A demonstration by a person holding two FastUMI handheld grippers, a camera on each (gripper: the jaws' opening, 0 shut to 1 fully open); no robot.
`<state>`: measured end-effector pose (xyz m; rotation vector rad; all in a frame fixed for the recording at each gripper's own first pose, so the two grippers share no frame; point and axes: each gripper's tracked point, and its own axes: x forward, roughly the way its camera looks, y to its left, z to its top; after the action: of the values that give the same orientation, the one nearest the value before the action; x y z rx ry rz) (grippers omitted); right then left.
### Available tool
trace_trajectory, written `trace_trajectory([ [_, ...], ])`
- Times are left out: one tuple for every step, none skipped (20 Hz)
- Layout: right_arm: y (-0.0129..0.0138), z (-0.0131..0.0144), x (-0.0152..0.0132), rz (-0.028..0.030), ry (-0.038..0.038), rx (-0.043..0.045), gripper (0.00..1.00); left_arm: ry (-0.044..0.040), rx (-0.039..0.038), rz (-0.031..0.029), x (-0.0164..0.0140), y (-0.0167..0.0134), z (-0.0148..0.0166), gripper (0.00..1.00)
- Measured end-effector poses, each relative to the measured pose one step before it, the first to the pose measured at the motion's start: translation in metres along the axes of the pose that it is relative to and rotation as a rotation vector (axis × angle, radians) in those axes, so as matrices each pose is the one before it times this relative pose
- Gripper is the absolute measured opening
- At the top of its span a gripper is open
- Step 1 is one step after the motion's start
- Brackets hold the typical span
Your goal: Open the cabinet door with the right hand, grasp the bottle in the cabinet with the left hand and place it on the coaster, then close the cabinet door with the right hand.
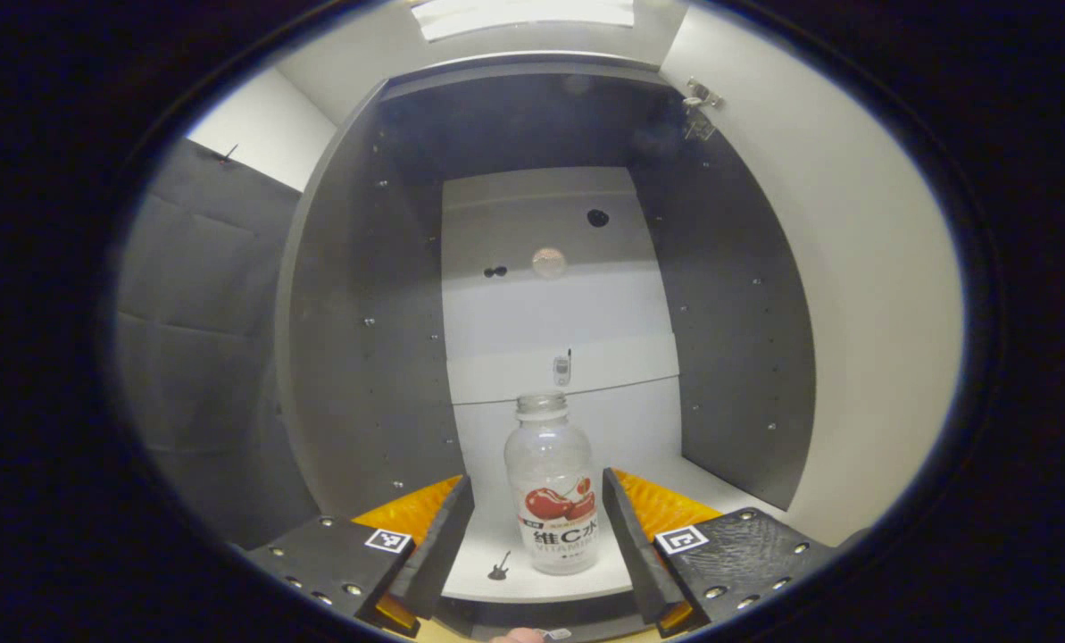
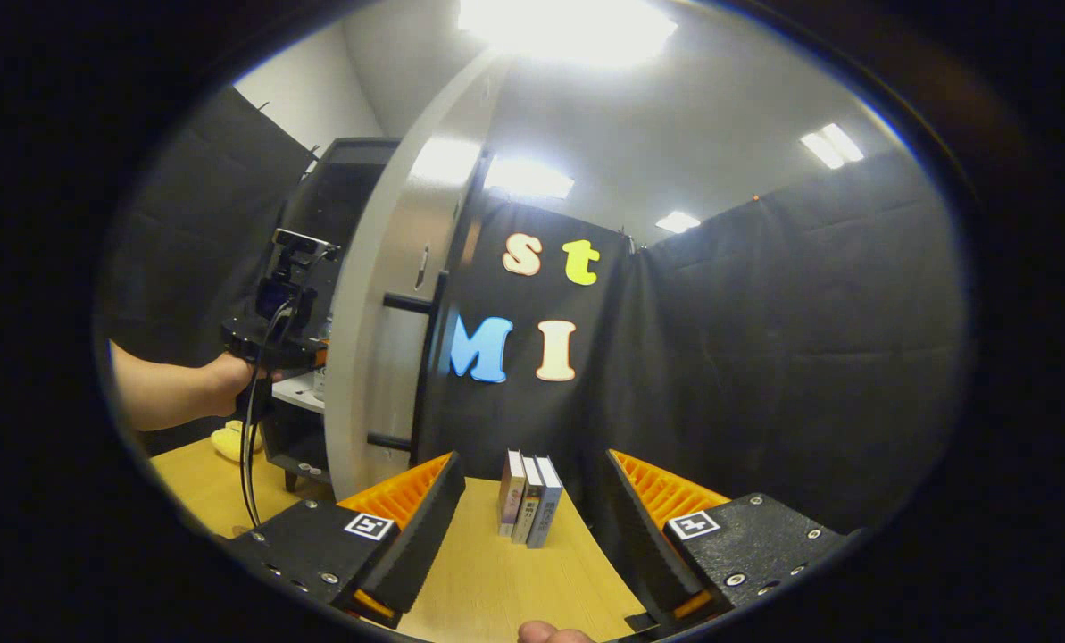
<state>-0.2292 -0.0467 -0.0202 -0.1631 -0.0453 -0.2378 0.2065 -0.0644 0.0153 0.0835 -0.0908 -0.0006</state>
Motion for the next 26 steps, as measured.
trace_trajectory([
  [-0.00462, -0.00167, -0.00304, -0.03841, 0.01263, 0.01765, 0.95, 0.00839, -0.0098, -0.00798, 0.009, -0.00035, -0.00607, 0.84],
  [-0.00512, -0.00129, -0.00464, -0.0354, 0.00696, 0.0167, 0.96, 0.01105, -0.00384, -0.00147, 0.00802, 0.00202, -0.00801, 0.83],
  [-0.00366, -0.00192, 0.00185, -0.03367, 0.00526, 0.01486, 0.95, 0.00933, -0.00421, -0.00719, 0.0084, 0.00056, -0.00693, 0.84],
  [-0.00289, -0.00096, 0.00023, -0.03225, 0.00252, 0.00947, 0.96, 0.00722, -0.00969, -0.01541, 0.00371, -0.0032, -0.00517, 0.83],
  [-0.00212, -0.00128, 0.00198, -0.02909, 0.00313, 0.00829, 0.95, 0.00321, -0.00402, -0.01237, 0.00514, -0.00252, -0.00431, 0.83],
  [0.00242, -0.0042, 0.0025, -0.02236, 0.01124, 0.00486, 0.95, 0.00169, 0.0042, -0.00762, 0.0058, -0.00066, -0.00475, 0.83],
  [-0.00011, -0.00302, -0.00202, -0.01665, 0.01232, 0.00435, 0.95, -0.00066, 0.00625, -0.00474, 0.00633, -0.0001, -0.00261, 0.83],
  [-0.00121, -0.00276, 0.00023, -0.01447, 0.01383, 0.00343, 0.95, -0.00124, 0.00418, -0.00706, 0.00582, -0.00017, -0.00239, 0.83],
  [0.0001, -0.00346, 0.001, -0.01285, 0.01814, 0.0013, 0.95, -0.00217, 0.00237, -0.0006, 0.00472, 0.00057, -0.00212, 0.83],
  [0.0003, -0.00179, -0.00061, -0.00902, 0.01239, -0.00043, 0.96, 0.00001, 0.00378, 0.00313, 0.00301, 0.00076, -0.00206, 0.83],
  [-0.00123, 0.0001, -0.00005, -0.01119, 0.00464, -0.00232, 0.95, -0.0045, -0.0028, -0.00839, -0.00343, 0.00062, 0.00261, 0.84],
  [-0.00013, 0.00071, 0.00111, -0.00511, -0.0012, -0.00204, 0.95, -0.00105, -0.00286, -0.00344, 0.00168, -0.0001, -0.00185, 0.8],
  [-0.00134, 0.00051, -0.00023, -0.00625, -0.00347, -0.0056, 0.95, -0.00242, -0.00309, 0.00056, -0.00105, -0.0009, 0.00191, 0.74],
  [0.0, 0.00033, -0.00058, -0.00107, -0.00454, -0.00799, 0.95, -0.00672, -0.00944, -0.0074, -0.00032, -0.0003, 0.00211, 0.71],
  [0.00027, 0.00001, -0.0002, 0.00071, -0.00569, -0.00619, 0.95, -0.01471, -0.00705, 0.00613, -0.00246, 0.00327, 0.00579, 0.64],
  [-0.0008, 0.00031, 0.00017, -0.00069, -0.0052, -0.00593, 0.95, -0.01403, -0.00387, 0.00341, -0.00466, 0.00134, 0.00443, 0.71],
  [0.00055, -0.00103, 0.00066, 0.00513, 0.00096, 0.0, 0.95, -0.00413, 0.00076, -0.00543, -0.00476, -0.00137, 0.00468, 0.71],
  [0.00174, -0.00064, 0.00048, 0.01228, 0.0026, 0.00776, 0.95, -0.00246, 0.00112, -0.00192, -0.00526, 0.0005, 0.00464, 0.71],
  [0.00034, -0.00017, 0.00057, 0.01363, 0.00055, 0.01042, 0.95, -0.00277, -0.0031, -0.00895, -0.00723, -0.00146, 0.00586, 0.65],
  [0.00057, -0.0005, 0.00109, 0.01609, 0.00139, 0.00878, 0.95, -0.01094, -0.00075, -0.00308, -0.01012, 0.00063, 0.00663, 0.64],
  [0.00061, -0.0001, 0.00035, 0.01462, 0.00338, 0.00543, 0.95, -0.01303, 0.0074, 0.0056, -0.01087, 0.00059, 0.00816, 0.64],
  [0.00197, 0.00075, -0.00045, 0.01915, 0.00329, 0.00387, 0.95, -0.00772, 0.01437, 0.01197, -0.01107, 0.0029, 0.00657, 0.77],
  [0.00139, 0.00109, -0.00026, 0.02662, 0.00122, 0.001, 0.95, -0.00222, 0.01333, 0.01209, -0.00803, 0.00134, 0.00514, 0.77],
  [0.00226, 0.001, 0.00406, 0.03063, -0.00216, -0.00251, 0.95, -0.00108, 0.00364, 0.01337, -0.01008, 0.00173, 0.00553, 0.77],
  [0.00194, -0.00119, 0.00421, 0.03123, -0.00072, -0.00869, 0.95, 0.00293, -0.00274, 0.01151, -0.01106, 0.00113, 0.00432, 0.77],
  [0.0008, -0.00031, 0.00233, 0.03093, -0.00206, -0.01223, 0.95, -0.00018, 0.00165, 0.01379, -0.01688, 0.00498, 0.00131, 0.77],
])
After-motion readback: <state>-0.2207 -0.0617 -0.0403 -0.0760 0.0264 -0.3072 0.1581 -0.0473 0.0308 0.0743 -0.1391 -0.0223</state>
